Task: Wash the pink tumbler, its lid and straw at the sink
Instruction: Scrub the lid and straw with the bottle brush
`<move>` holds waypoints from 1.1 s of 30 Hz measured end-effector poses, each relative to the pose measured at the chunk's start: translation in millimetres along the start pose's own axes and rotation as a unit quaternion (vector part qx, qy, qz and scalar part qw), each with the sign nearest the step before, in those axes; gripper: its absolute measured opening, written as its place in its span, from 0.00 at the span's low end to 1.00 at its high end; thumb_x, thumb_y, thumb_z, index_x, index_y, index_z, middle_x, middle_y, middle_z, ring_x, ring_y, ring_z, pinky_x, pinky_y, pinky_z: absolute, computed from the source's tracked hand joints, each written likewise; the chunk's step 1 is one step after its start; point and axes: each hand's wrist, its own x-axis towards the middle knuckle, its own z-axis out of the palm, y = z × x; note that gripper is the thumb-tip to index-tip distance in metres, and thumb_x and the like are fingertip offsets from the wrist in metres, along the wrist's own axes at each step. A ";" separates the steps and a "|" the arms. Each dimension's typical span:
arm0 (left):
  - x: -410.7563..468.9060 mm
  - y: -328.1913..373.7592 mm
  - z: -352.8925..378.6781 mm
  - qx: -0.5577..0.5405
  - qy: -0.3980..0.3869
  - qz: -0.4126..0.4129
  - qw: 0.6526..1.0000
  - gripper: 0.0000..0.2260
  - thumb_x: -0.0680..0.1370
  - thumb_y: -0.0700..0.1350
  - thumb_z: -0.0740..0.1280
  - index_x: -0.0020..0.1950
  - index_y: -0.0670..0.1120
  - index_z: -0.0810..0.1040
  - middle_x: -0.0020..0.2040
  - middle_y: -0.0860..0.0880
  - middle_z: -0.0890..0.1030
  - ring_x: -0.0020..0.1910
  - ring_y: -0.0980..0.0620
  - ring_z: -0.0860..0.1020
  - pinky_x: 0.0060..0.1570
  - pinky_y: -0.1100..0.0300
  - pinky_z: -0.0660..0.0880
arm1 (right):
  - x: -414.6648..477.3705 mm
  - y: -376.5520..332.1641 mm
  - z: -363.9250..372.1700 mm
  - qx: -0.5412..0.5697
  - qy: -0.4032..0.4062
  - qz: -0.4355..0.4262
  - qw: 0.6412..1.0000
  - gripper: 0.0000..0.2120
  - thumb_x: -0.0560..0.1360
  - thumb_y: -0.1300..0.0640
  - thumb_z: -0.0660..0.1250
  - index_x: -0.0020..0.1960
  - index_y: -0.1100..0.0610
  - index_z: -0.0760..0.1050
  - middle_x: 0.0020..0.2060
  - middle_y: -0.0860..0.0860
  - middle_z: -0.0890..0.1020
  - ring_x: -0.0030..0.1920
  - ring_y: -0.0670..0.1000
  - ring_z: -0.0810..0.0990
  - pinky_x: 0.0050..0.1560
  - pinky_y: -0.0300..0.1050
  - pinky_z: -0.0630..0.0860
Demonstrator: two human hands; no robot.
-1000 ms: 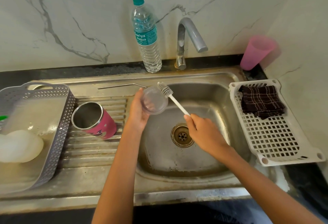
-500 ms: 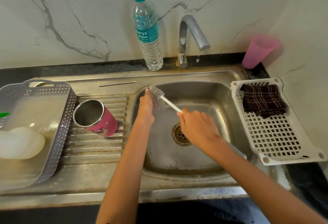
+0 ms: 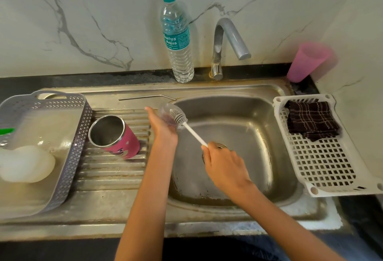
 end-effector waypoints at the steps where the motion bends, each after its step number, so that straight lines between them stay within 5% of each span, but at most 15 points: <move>1: -4.2 -4.4 -0.8 0.007 0.004 0.005 1.000 0.30 0.83 0.63 0.48 0.70 0.40 0.70 0.63 0.41 0.78 0.64 0.44 0.75 0.71 0.49 0.66 | 3.3 -0.5 0.5 0.000 -0.003 0.004 1.000 0.18 0.84 0.46 0.46 0.52 0.56 0.70 0.40 0.55 0.81 0.41 0.60 0.79 0.36 0.51 0.72; 3: -6.6 -9.8 -3.8 0.015 0.008 0.015 1.000 0.29 0.83 0.63 0.48 0.64 0.42 0.76 0.59 0.41 0.81 0.62 0.46 0.77 0.69 0.52 0.67 | 11.7 -2.4 3.0 -0.016 -0.007 0.000 1.000 0.18 0.84 0.47 0.46 0.52 0.56 0.70 0.40 0.55 0.81 0.41 0.60 0.79 0.35 0.49 0.69; 5: -6.0 -0.3 -1.1 0.011 0.018 0.005 1.000 0.26 0.84 0.60 0.48 0.51 0.43 0.77 0.45 0.44 0.83 0.49 0.49 0.79 0.56 0.56 0.74 | 13.3 -2.4 4.4 -0.030 0.000 -0.016 0.999 0.18 0.84 0.46 0.46 0.52 0.56 0.70 0.39 0.55 0.81 0.39 0.60 0.79 0.33 0.49 0.67; 7: -0.6 11.8 2.8 -0.014 0.025 -0.021 0.999 0.24 0.85 0.57 0.48 0.46 0.43 0.75 0.41 0.44 0.81 0.42 0.50 0.78 0.43 0.56 0.74 | 7.8 1.9 6.0 -0.044 0.006 -0.031 0.999 0.19 0.84 0.46 0.45 0.53 0.56 0.70 0.36 0.53 0.80 0.33 0.57 0.75 0.31 0.48 0.68; 10: 1.3 9.7 6.8 0.007 0.019 -0.027 0.999 0.24 0.84 0.58 0.48 0.46 0.44 0.75 0.42 0.44 0.79 0.41 0.50 0.78 0.43 0.56 0.75 | 0.3 4.9 7.0 -0.050 -0.003 -0.037 0.998 0.19 0.84 0.46 0.44 0.55 0.55 0.69 0.36 0.51 0.79 0.30 0.54 0.71 0.30 0.46 0.68; 16: 0.2 -25.2 -2.0 -0.013 -0.038 -0.061 0.997 0.32 0.82 0.65 0.46 0.51 0.41 0.78 0.43 0.44 0.80 0.42 0.49 0.79 0.50 0.58 0.75 | 17.7 1.4 6.6 -0.042 0.005 -0.024 0.999 0.17 0.84 0.46 0.46 0.53 0.55 0.69 0.37 0.54 0.81 0.37 0.58 0.79 0.32 0.48 0.69; 22: 17.1 -4.5 -16.1 -0.030 0.016 -0.049 0.998 0.27 0.82 0.63 0.48 0.56 0.42 0.75 0.48 0.42 0.79 0.48 0.46 0.78 0.58 0.52 0.72 | -7.8 20.2 15.4 -0.033 -0.054 -0.025 0.998 0.19 0.83 0.44 0.44 0.55 0.53 0.69 0.29 0.47 0.72 0.29 0.50 0.72 0.32 0.46 0.74; 25: 9.6 -23.0 -25.6 0.016 -0.011 -0.046 0.999 0.26 0.84 0.60 0.49 0.61 0.42 0.76 0.53 0.43 0.80 0.54 0.47 0.79 0.64 0.54 0.72 | 2.0 14.6 15.0 -0.018 -0.033 -0.021 0.999 0.19 0.83 0.44 0.45 0.53 0.53 0.69 0.33 0.50 0.76 0.31 0.53 0.73 0.33 0.47 0.71; 27: 5.9 -28.8 -30.0 0.043 -0.024 -0.040 0.998 0.20 0.83 0.55 0.55 0.62 0.42 0.76 0.53 0.44 0.79 0.52 0.48 0.79 0.57 0.56 0.74 | 10.2 10.1 13.0 -0.006 -0.016 -0.016 1.000 0.18 0.83 0.45 0.46 0.50 0.54 0.69 0.36 0.53 0.79 0.34 0.56 0.74 0.34 0.49 0.69; 30: 2.6 -22.1 -30.7 0.186 0.011 0.072 0.980 0.16 0.82 0.54 0.58 0.62 0.43 0.73 0.52 0.47 0.79 0.50 0.50 0.77 0.49 0.57 0.74 | 19.1 14.6 8.6 0.023 -0.004 0.000 1.000 0.17 0.83 0.45 0.47 0.47 0.54 0.67 0.35 0.54 0.79 0.35 0.58 0.76 0.35 0.49 0.70; 33: 7.2 -0.4 -29.6 0.393 0.038 0.291 0.872 0.09 0.83 0.51 0.59 0.51 0.46 0.66 0.43 0.49 0.73 0.40 0.53 0.73 0.39 0.60 0.72 | 20.9 25.9 6.3 0.046 -0.006 0.012 0.999 0.17 0.83 0.44 0.46 0.44 0.53 0.66 0.30 0.51 0.76 0.32 0.56 0.76 0.34 0.50 0.73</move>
